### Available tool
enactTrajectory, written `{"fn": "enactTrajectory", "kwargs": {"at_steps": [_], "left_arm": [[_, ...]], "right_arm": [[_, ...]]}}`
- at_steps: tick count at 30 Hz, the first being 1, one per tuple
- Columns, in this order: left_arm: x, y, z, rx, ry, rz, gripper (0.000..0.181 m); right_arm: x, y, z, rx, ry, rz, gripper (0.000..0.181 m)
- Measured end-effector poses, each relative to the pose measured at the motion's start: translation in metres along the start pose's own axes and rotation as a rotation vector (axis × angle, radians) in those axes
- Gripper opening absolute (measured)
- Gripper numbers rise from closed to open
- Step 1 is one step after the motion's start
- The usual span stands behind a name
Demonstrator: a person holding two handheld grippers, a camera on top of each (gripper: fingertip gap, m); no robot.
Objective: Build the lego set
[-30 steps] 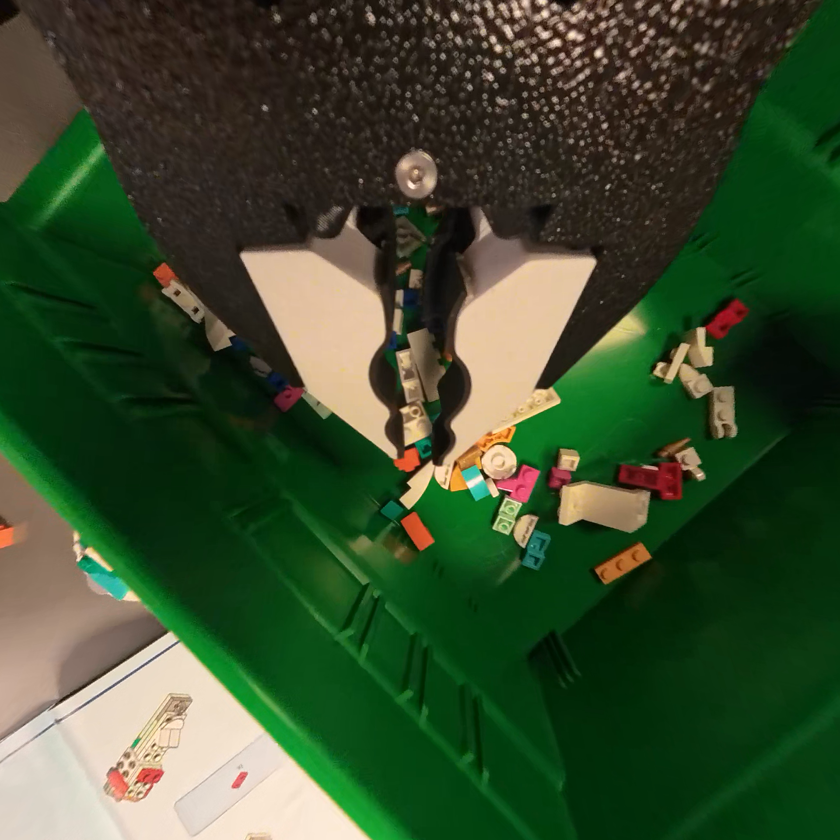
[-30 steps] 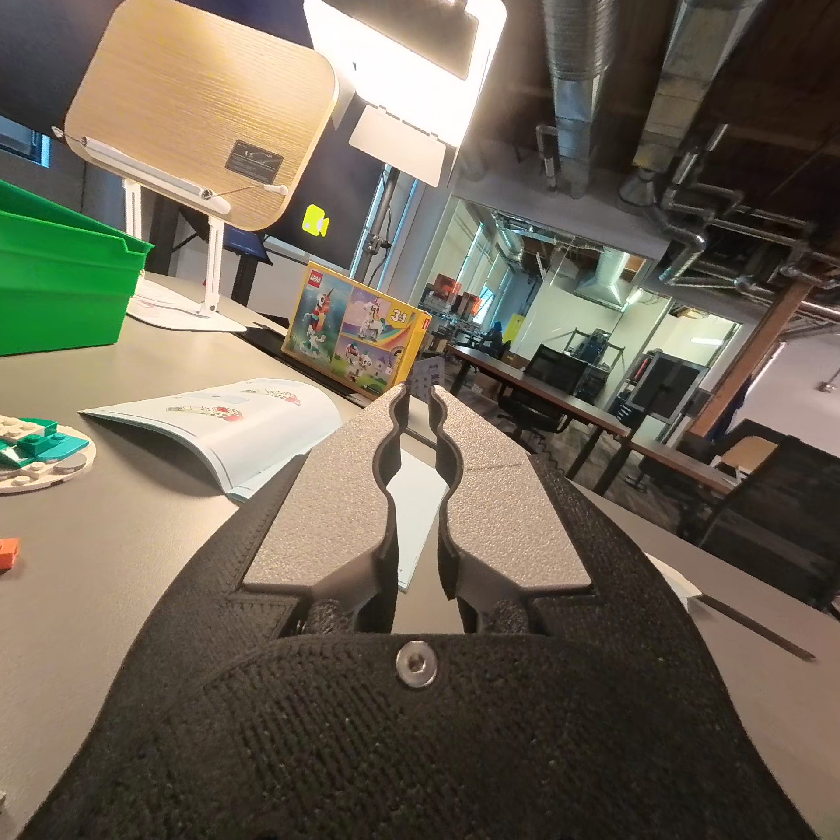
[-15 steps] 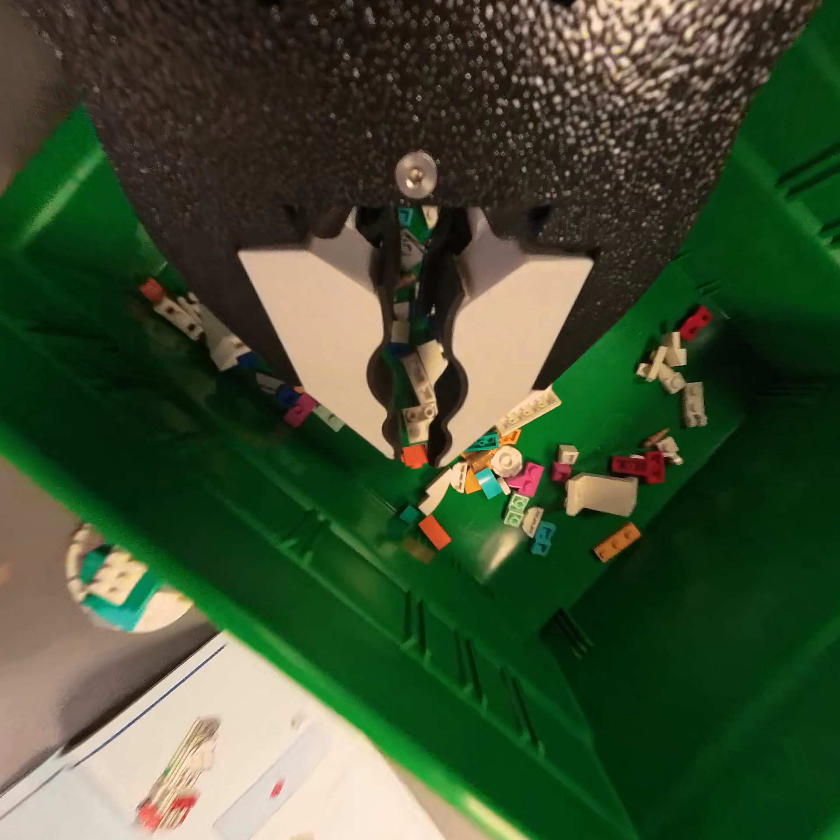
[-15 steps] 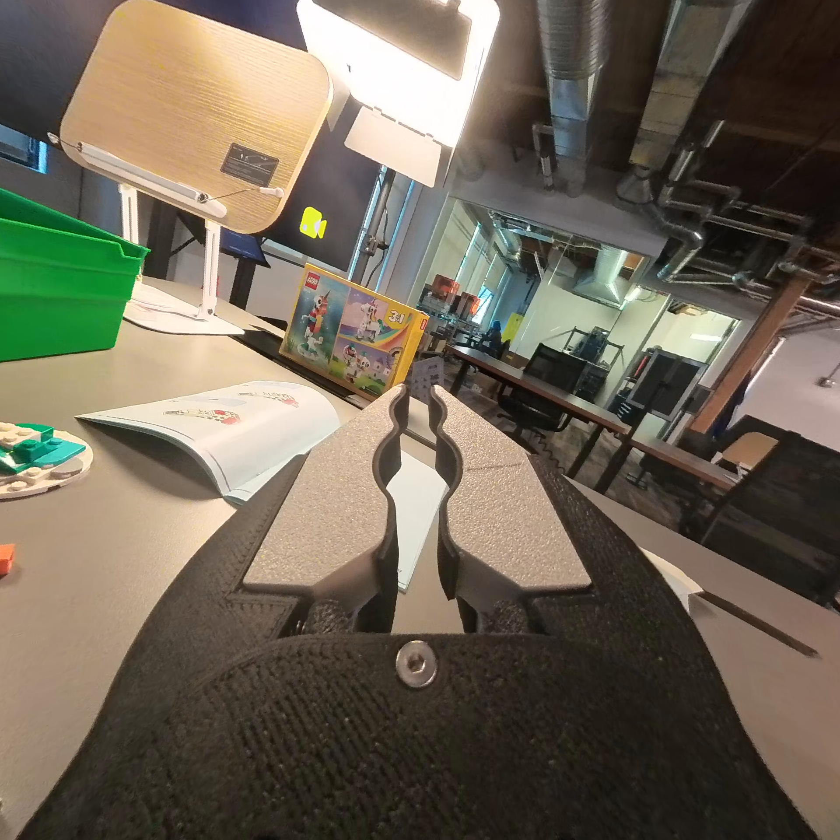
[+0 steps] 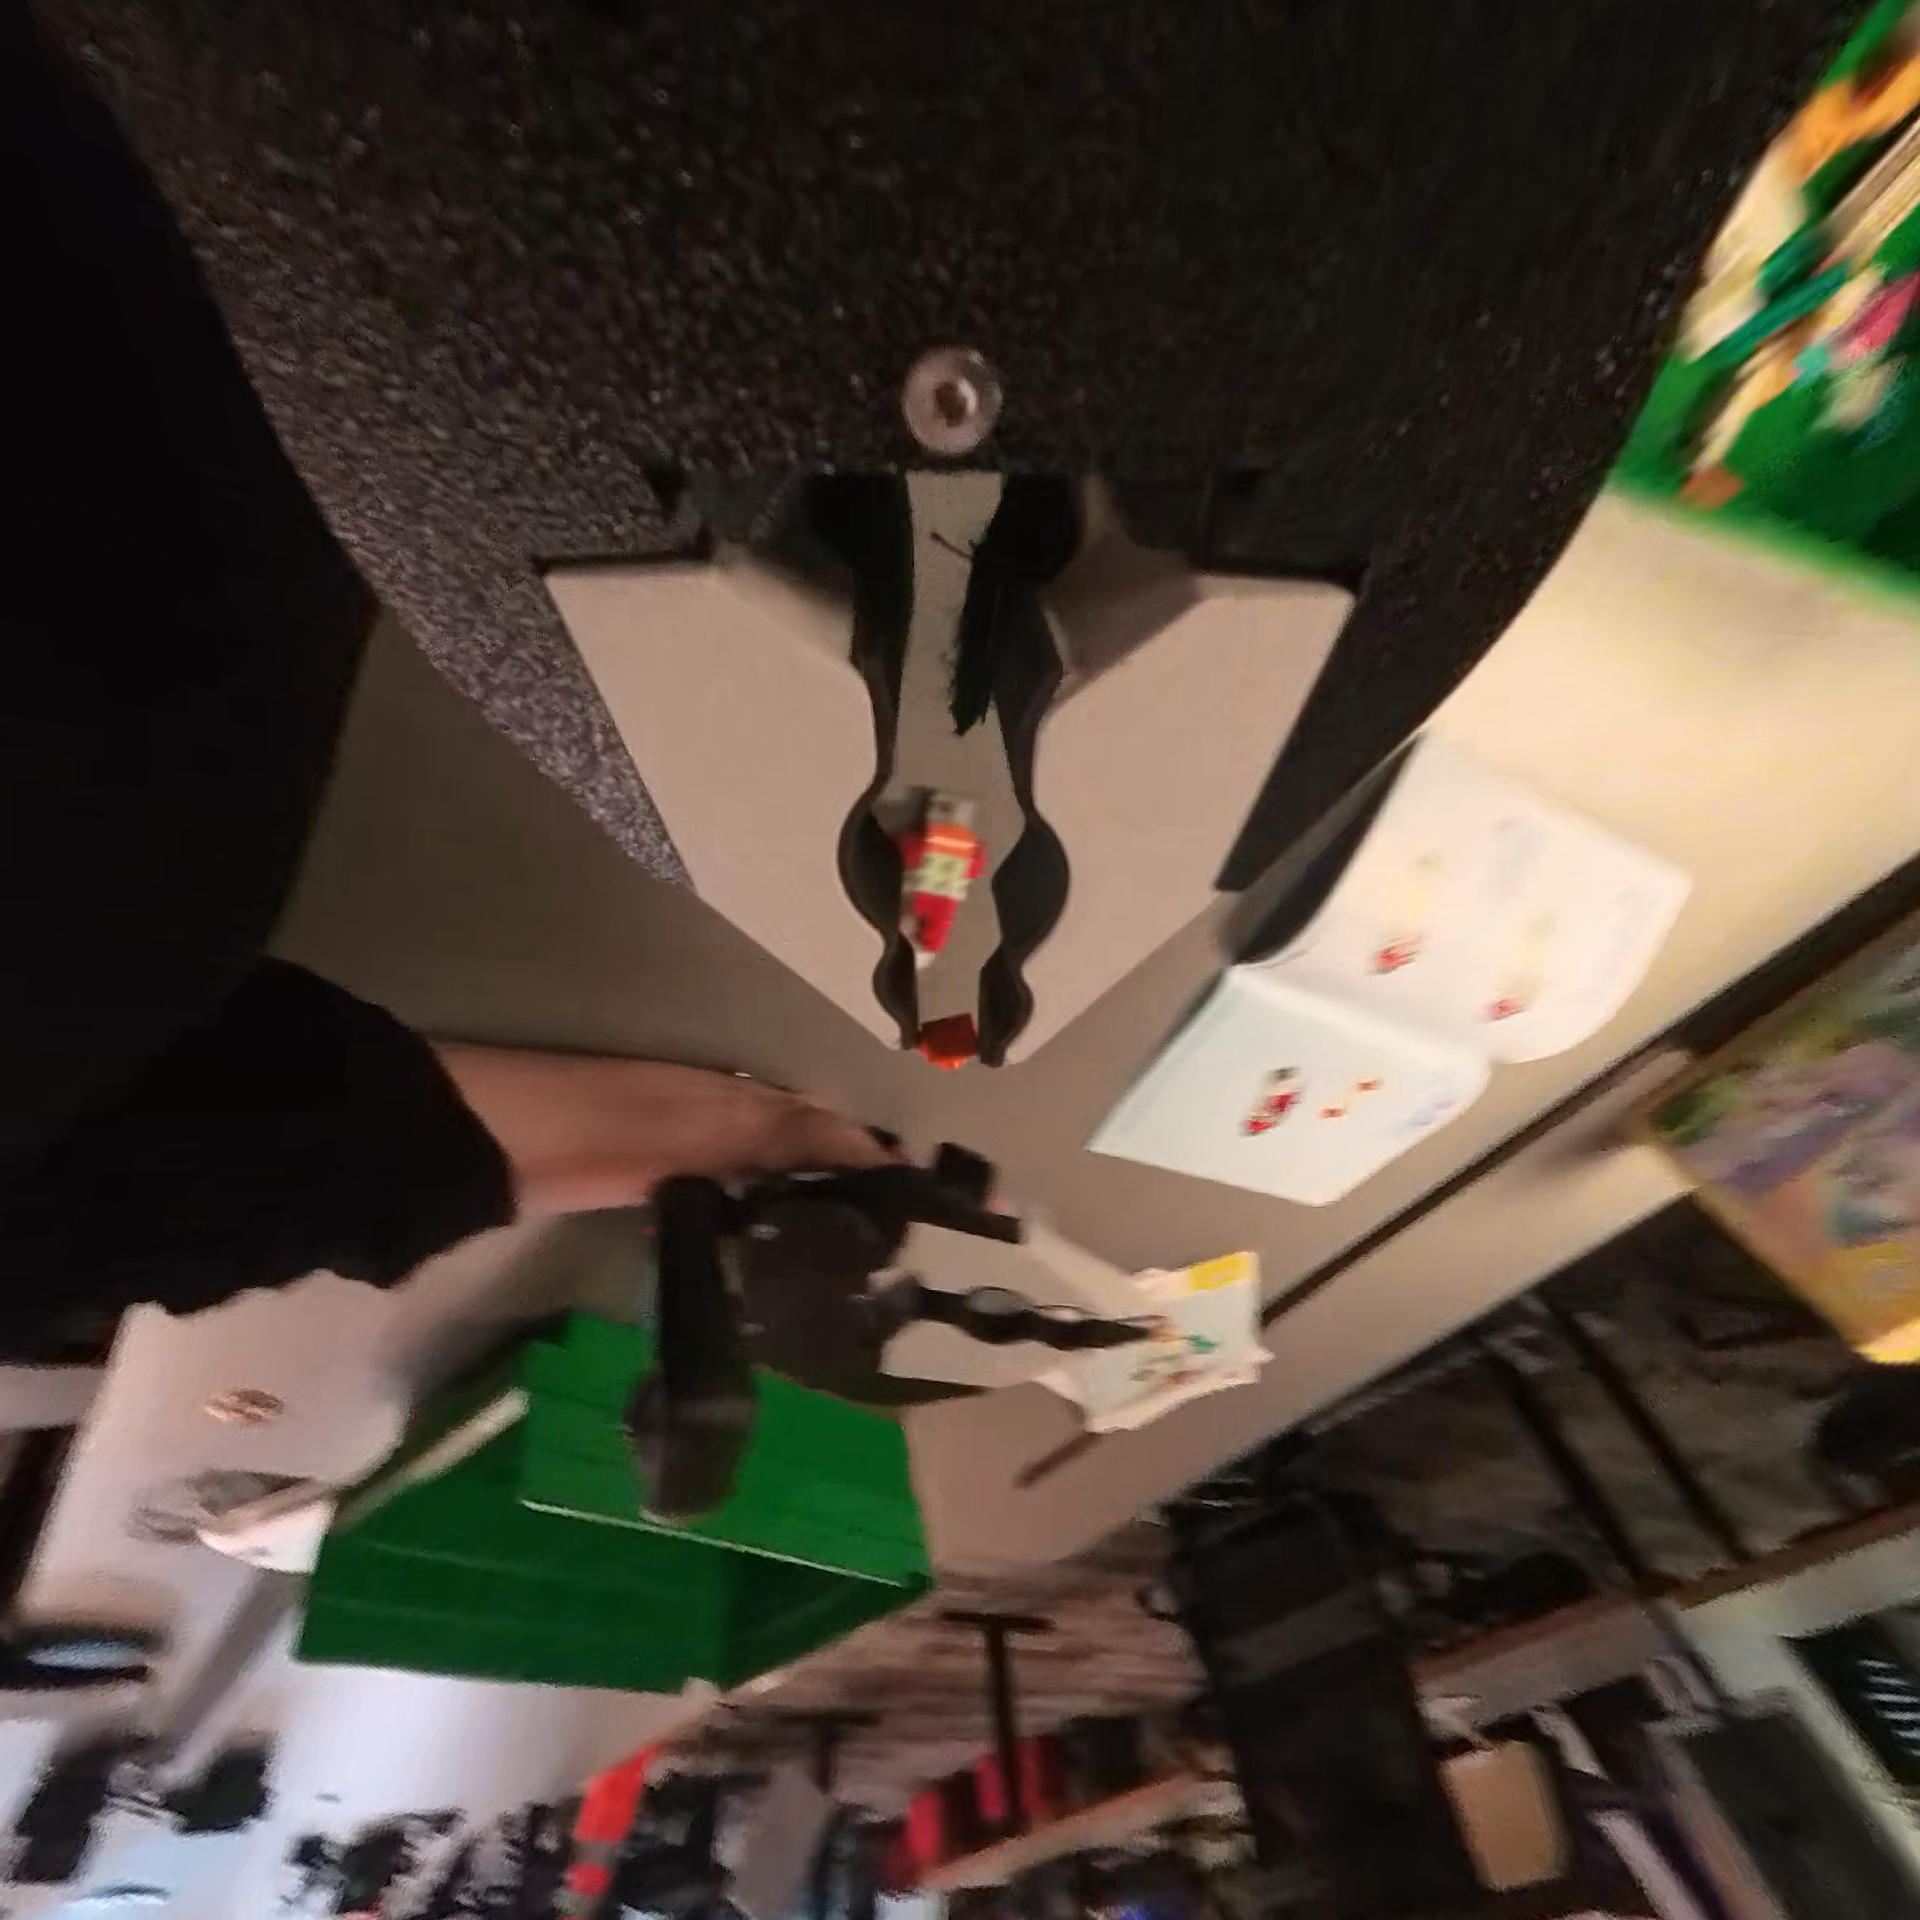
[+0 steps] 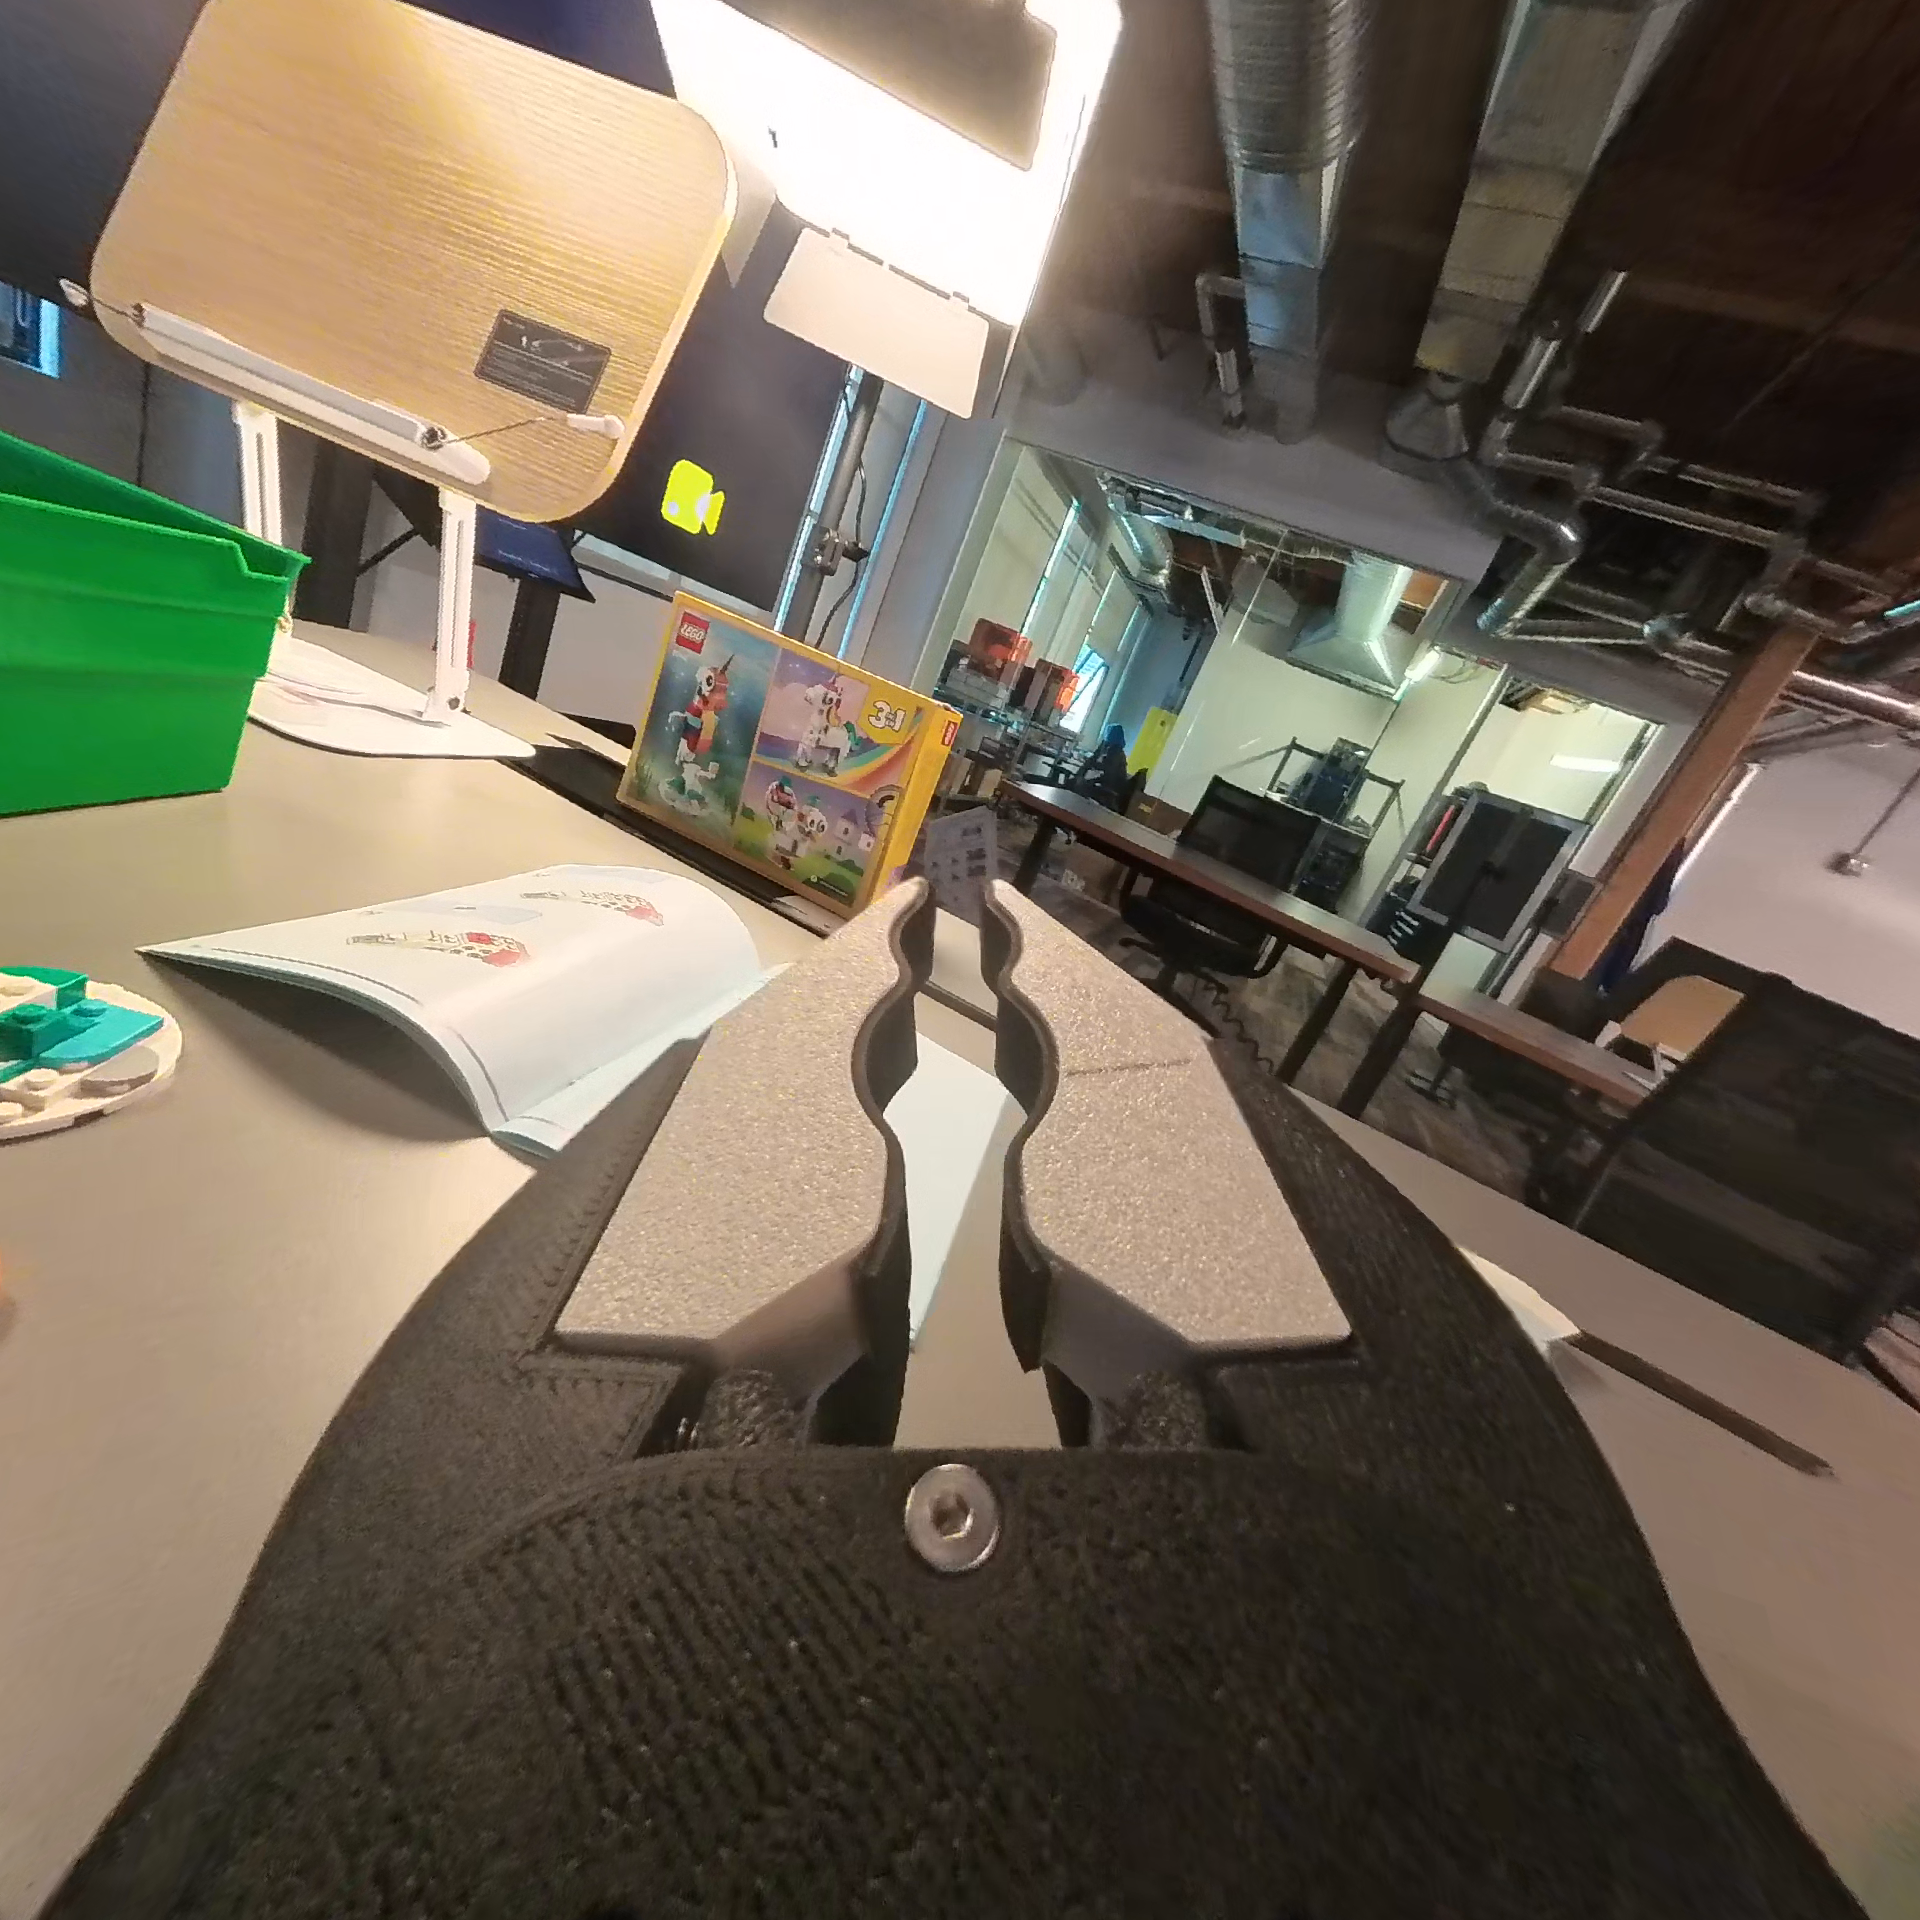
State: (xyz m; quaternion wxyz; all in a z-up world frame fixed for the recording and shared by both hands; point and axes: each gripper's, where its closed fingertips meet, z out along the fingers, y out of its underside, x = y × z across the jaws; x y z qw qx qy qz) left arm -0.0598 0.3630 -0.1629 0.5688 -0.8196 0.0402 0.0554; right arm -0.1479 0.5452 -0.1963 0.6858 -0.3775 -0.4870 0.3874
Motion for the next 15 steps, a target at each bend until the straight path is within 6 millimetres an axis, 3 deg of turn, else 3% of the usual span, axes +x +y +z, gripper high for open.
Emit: {"fn": "enactTrajectory", "kwargs": {"at_steps": [1, 3, 9, 12, 15], "left_arm": [[0.012, 0.005, 0.015, -0.019, 0.040, 0.004, 0.009], [0.013, 0.016, 0.045, -0.067, 0.041, 0.003, 0.009], [-0.028, 0.056, 0.121, -0.291, -0.045, 0.031, 0.010], [-0.032, 0.079, 0.143, -0.406, 0.012, -0.022, 0.010], [-0.030, 0.088, 0.152, -0.441, 0.073, -0.031, 0.010]], "right_arm": [[0.000, 0.000, 0.000, -0.003, 0.004, -0.006, 0.006], [0.004, 0.001, -0.001, -0.009, 0.024, -0.002, 0.006], [0.021, 0.003, -0.005, -0.015, 0.097, 0.051, 0.005], [0.020, 0.003, -0.004, -0.012, 0.095, 0.042, 0.005], [0.021, 0.003, -0.004, -0.009, 0.093, 0.053, 0.005]]}}
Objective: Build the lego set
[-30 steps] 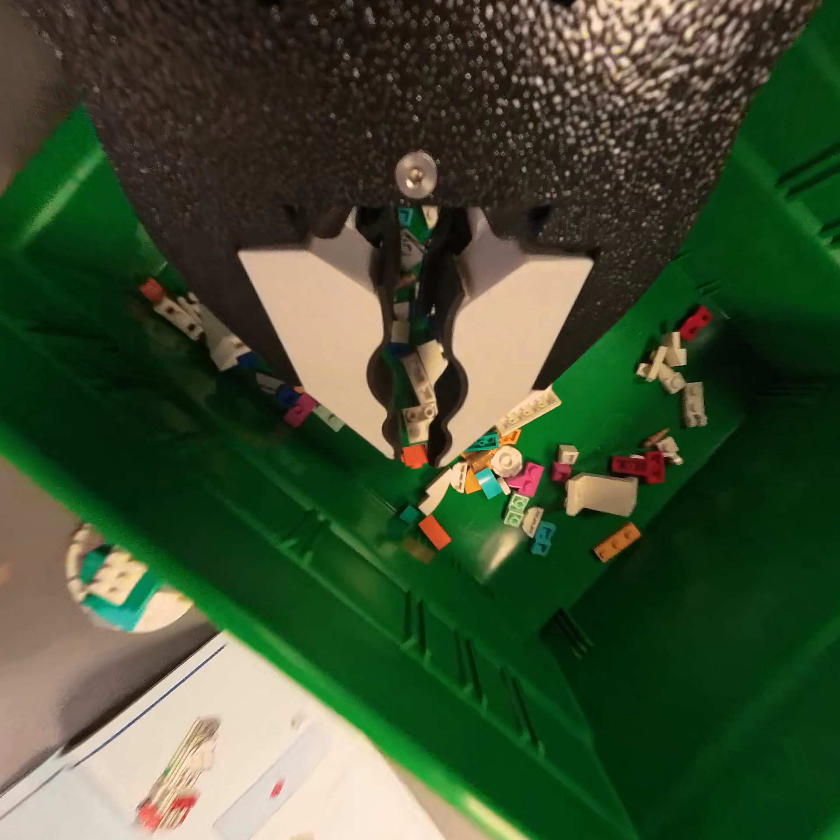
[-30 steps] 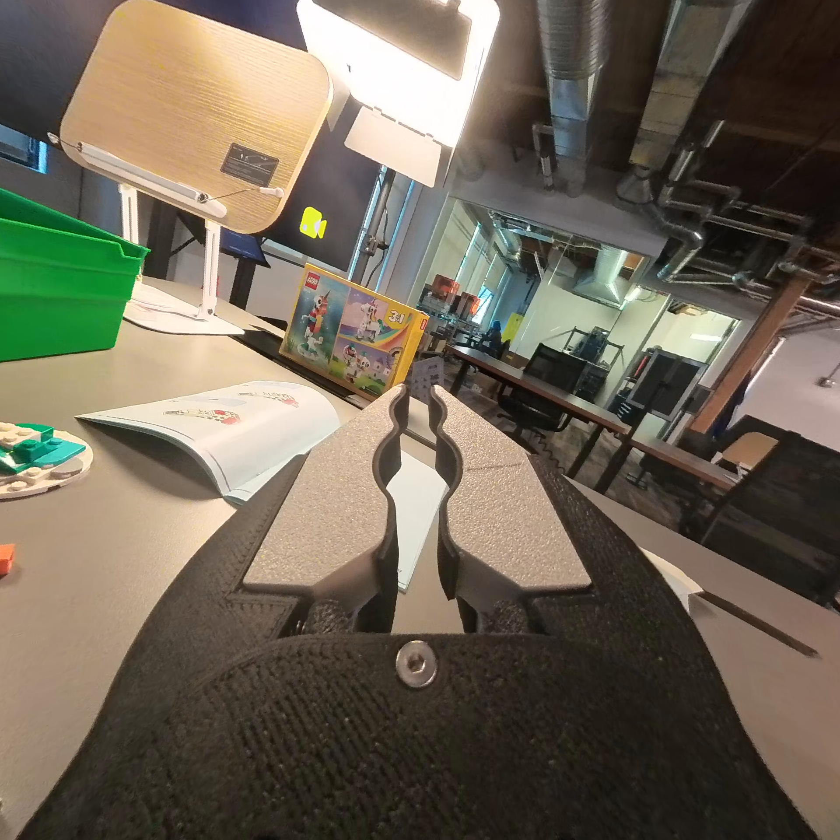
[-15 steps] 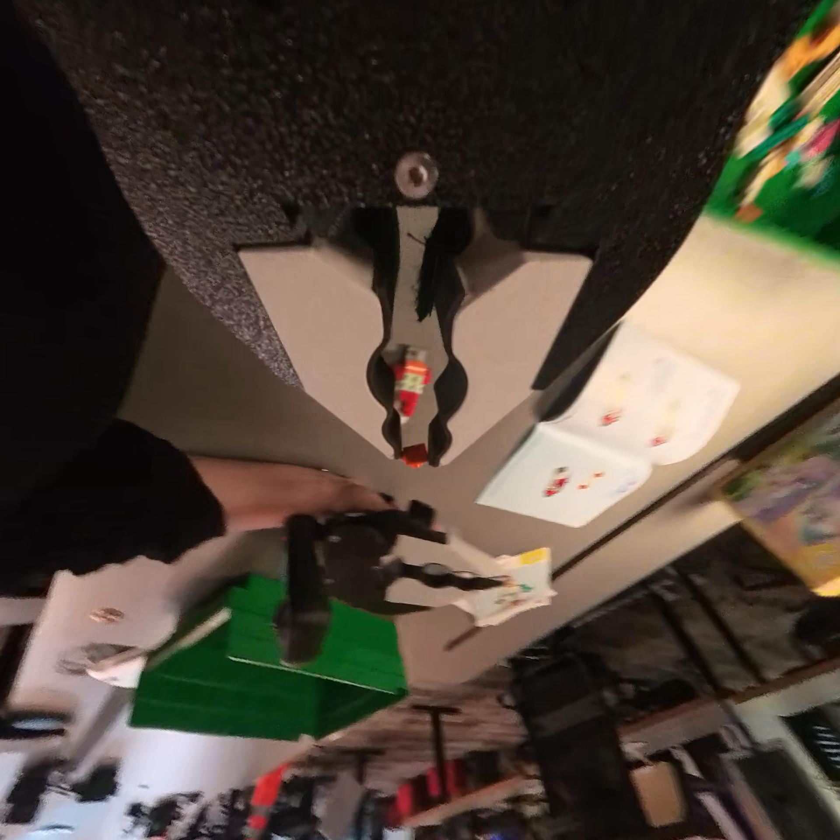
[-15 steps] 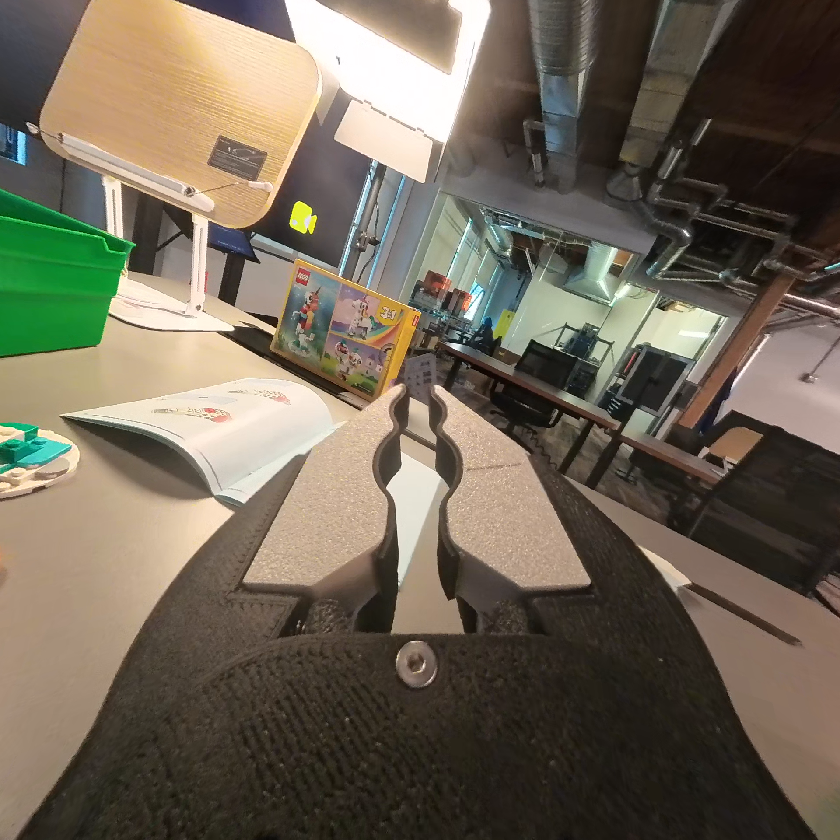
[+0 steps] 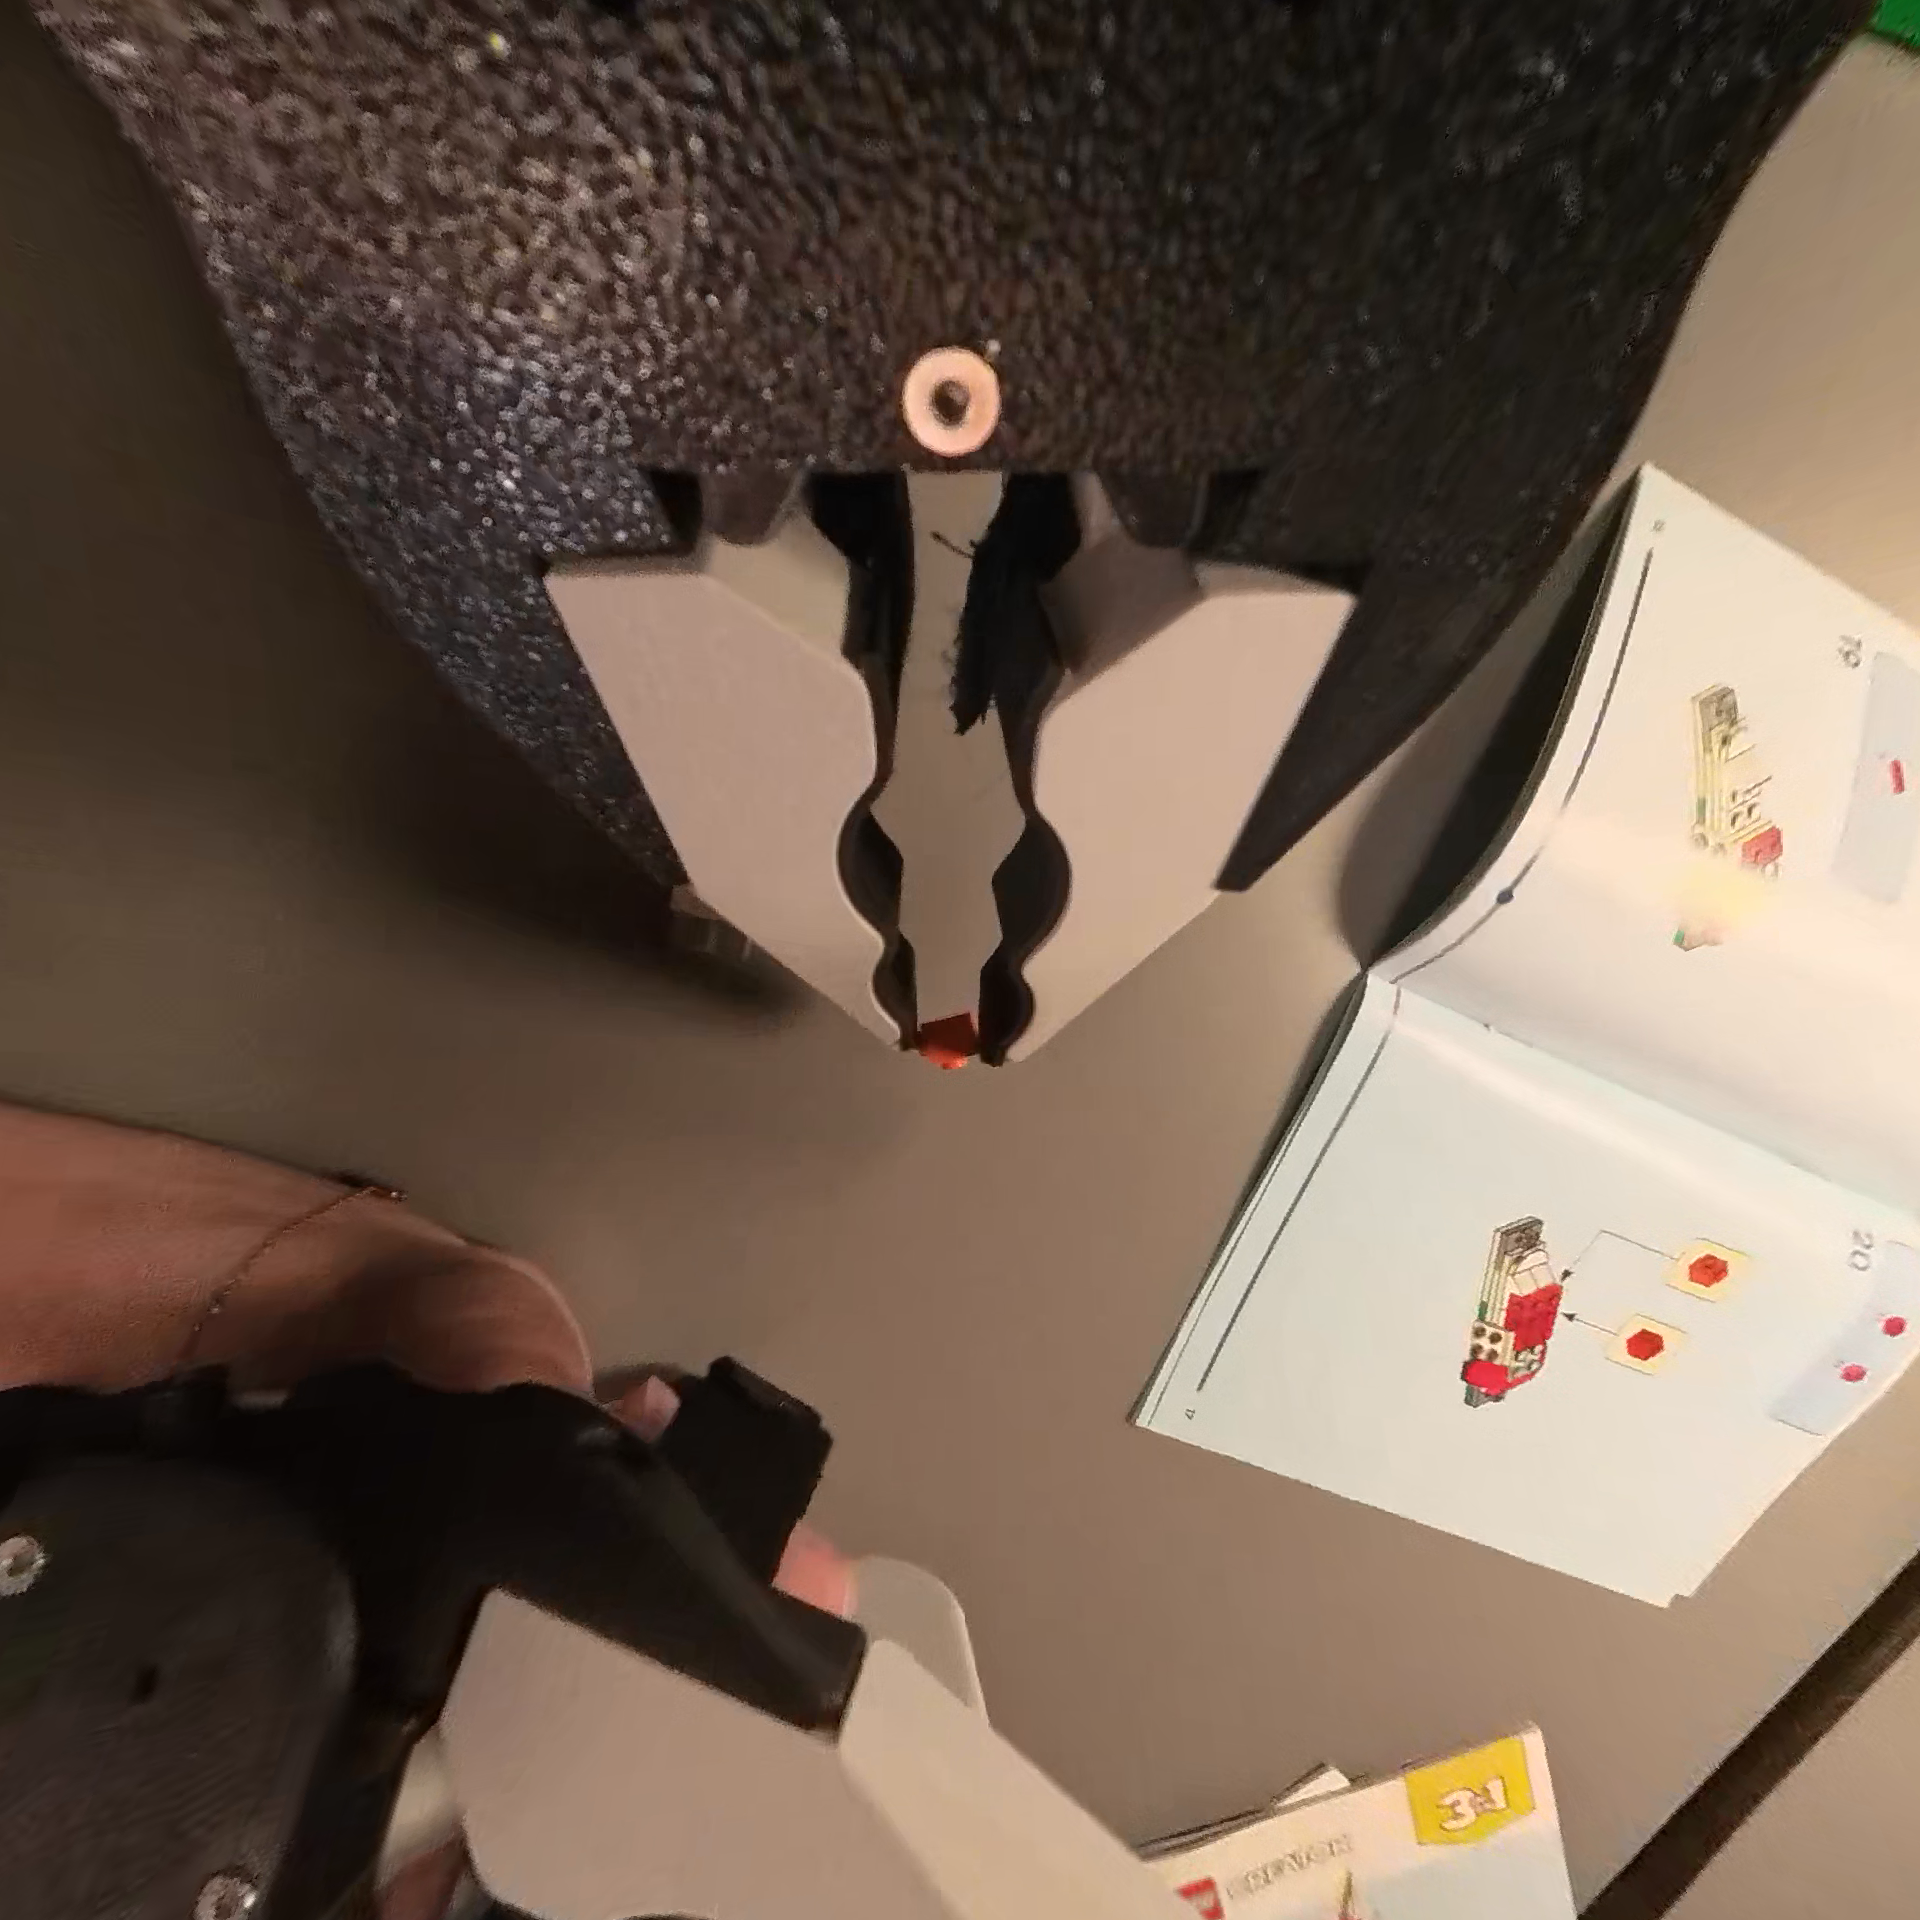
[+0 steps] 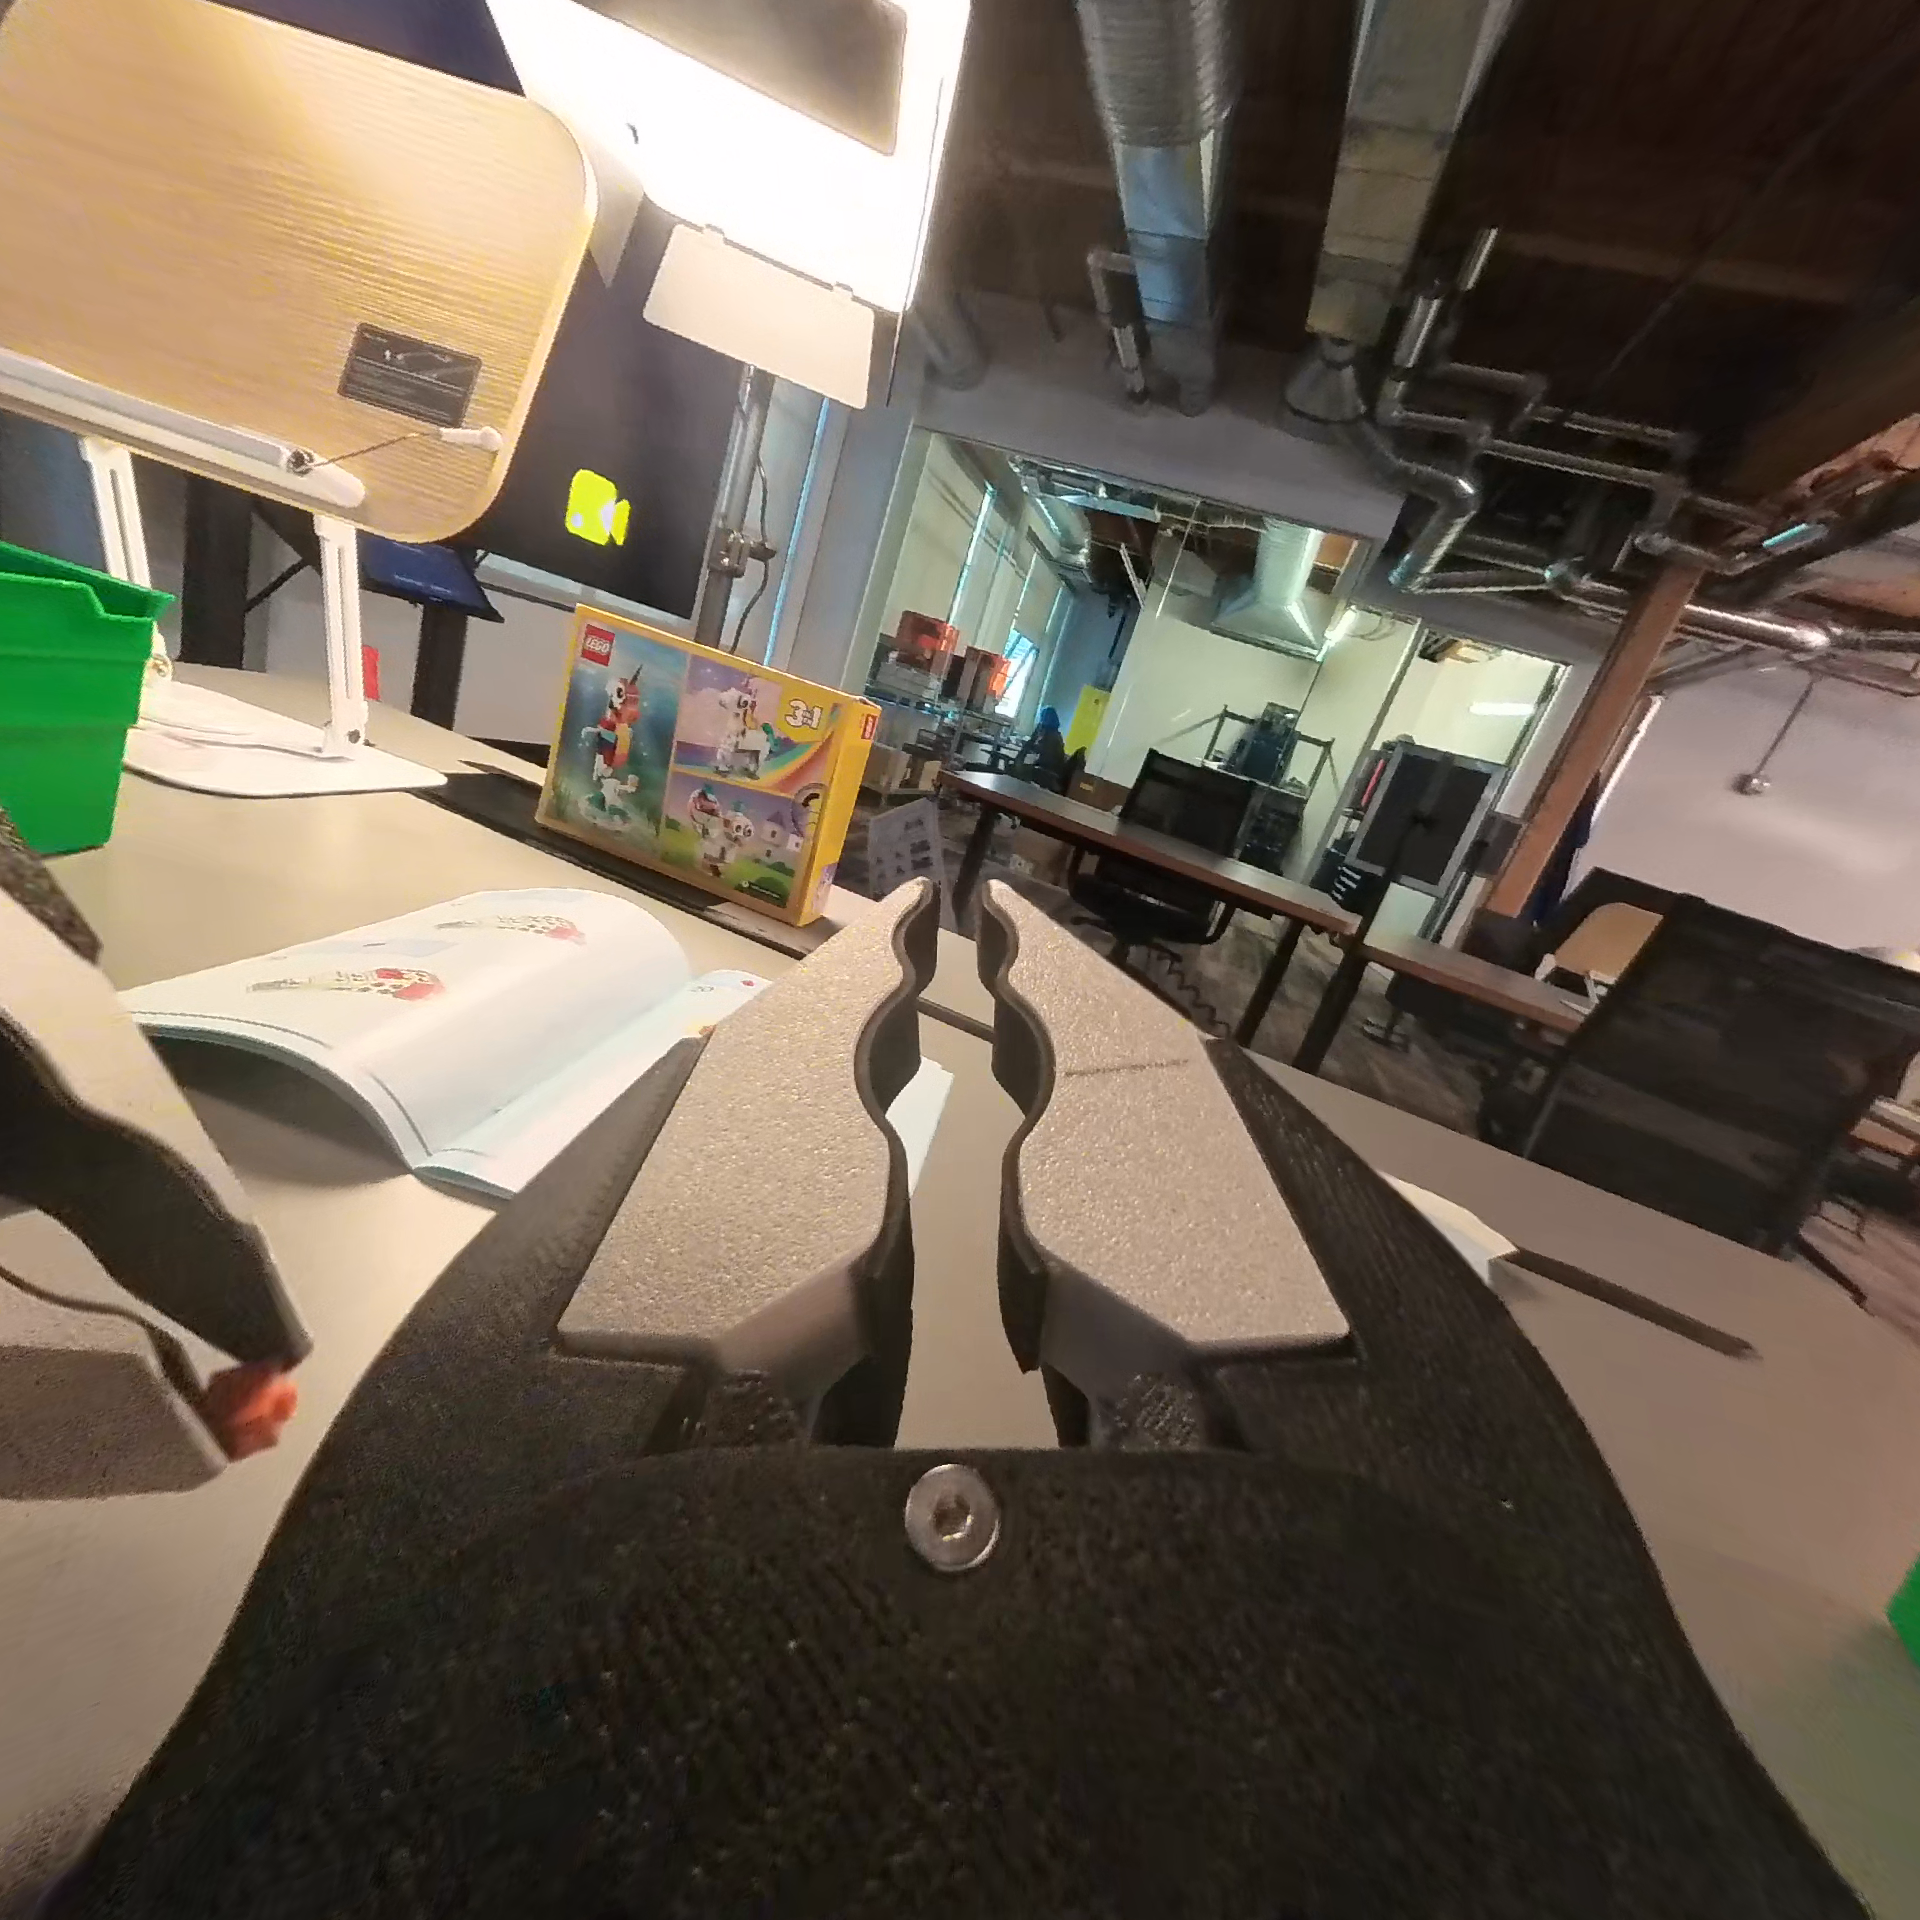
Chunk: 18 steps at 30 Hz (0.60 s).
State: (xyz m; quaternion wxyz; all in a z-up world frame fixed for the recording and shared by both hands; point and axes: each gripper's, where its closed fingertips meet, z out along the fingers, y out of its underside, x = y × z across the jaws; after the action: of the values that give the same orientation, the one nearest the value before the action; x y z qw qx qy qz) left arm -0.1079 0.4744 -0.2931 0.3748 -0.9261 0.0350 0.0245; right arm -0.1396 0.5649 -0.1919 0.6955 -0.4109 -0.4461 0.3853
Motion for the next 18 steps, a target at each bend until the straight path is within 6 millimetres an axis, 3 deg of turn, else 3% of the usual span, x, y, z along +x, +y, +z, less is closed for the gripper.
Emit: {"fn": "enactTrajectory", "kwargs": {"at_steps": [7, 13, 15, 18], "left_arm": [[-0.008, 0.010, 0.005, -0.071, 0.025, -0.045, 0.010], [-0.008, 0.019, 0.008, -0.126, 0.036, -0.039, 0.023], [-0.012, 0.014, 0.004, -0.092, 0.003, -0.046, 0.026], [-0.019, -0.003, -0.018, 0.050, -0.051, -0.087, 0.027]], "right_arm": [[-0.003, -0.001, 0.001, 0.009, -0.021, 0.012, 0.005], [-0.002, -0.002, 0.000, 0.014, -0.025, 0.028, 0.004], [-0.002, -0.002, -0.001, 0.016, -0.026, 0.034, 0.004], [-0.001, -0.003, -0.003, 0.017, -0.027, 0.044, 0.004]]}}
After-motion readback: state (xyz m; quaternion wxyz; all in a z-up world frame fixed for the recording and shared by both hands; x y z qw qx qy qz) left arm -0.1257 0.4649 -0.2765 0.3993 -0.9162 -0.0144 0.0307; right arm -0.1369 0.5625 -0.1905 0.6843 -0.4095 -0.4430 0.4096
